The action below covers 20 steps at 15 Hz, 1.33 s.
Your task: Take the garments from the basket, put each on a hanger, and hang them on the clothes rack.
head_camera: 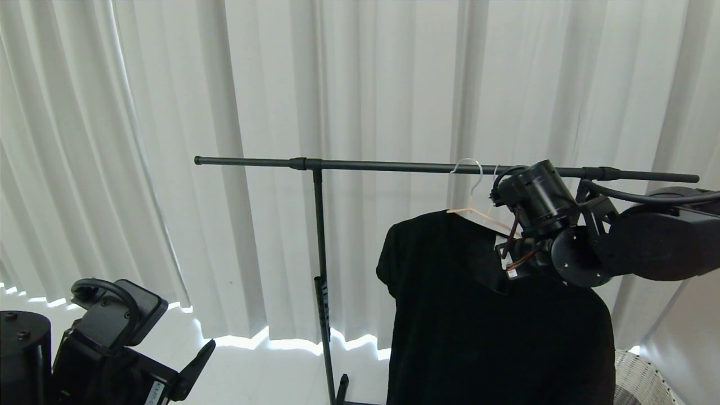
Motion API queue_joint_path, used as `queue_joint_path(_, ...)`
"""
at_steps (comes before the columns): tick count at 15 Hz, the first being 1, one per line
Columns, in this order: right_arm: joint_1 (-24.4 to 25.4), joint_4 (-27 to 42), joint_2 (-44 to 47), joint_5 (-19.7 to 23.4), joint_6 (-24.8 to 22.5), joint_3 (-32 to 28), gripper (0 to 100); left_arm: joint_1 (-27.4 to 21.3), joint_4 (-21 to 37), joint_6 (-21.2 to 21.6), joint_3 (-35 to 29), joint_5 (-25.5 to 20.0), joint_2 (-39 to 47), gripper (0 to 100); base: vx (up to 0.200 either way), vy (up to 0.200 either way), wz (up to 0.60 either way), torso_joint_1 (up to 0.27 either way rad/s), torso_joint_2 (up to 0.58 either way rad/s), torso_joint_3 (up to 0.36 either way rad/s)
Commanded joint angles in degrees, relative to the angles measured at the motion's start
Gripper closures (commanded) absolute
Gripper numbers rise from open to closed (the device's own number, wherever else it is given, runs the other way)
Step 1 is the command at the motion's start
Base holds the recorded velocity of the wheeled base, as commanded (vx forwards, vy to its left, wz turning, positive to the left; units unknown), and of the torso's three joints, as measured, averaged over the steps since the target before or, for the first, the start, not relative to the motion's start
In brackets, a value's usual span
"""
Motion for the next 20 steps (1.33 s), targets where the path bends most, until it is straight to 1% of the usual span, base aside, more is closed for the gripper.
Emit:
queue_joint_path(1, -0.31, 0.36, 1.47, -0.03, 0.39, -0.74, 100, -0.11, -0.03, -0.01, 0.04, -0.01, -0.23, 0, 0.000, 0.000, 0.00, 0.000, 0.00, 0.000)
queue_joint_path(3, -0.31, 0.45, 1.56, -0.03, 1.71, -0.74, 100, -0.64, -0.03, -0.01, 0.04, -0.10, -0.23, 0, 0.200, 0.000, 0.00, -0.005, 0.00, 0.005)
queue_joint_path(8, -0.13, 2.03, 0.68, 0.06, 1.80, -0.74, 100, -3.63, -0.03, -0.01, 0.13, -0.10, -0.15, 0, 0.200, 0.000, 0.00, 0.006, 0.00, 0.001)
queue_joint_path(13, -0.13, 3.53, -0.73, 0.06, 2.33, -0.39, 100, -3.98, -0.03, -0.01, 0.13, -0.10, -0.15, 0, 0.200, 0.000, 0.00, 0.002, 0.00, 0.002)
queue_joint_path(16, -0.04, 6.43, -1.69, -0.03, 3.12, -0.47, 100, -3.98, -0.03, -0.10, 0.13, -0.10, -0.15, 0, 0.200, 0.000, 0.00, 0.007, 0.00, 0.002)
queue_joint_path(20, 1.10, 9.50, -3.63, -0.03, 3.82, -0.47, 100, -4.07, -0.03, -0.19, 0.13, -0.18, -0.23, 0, 0.000, 0.000, 0.00, 0.000, 0.00, 0.000)
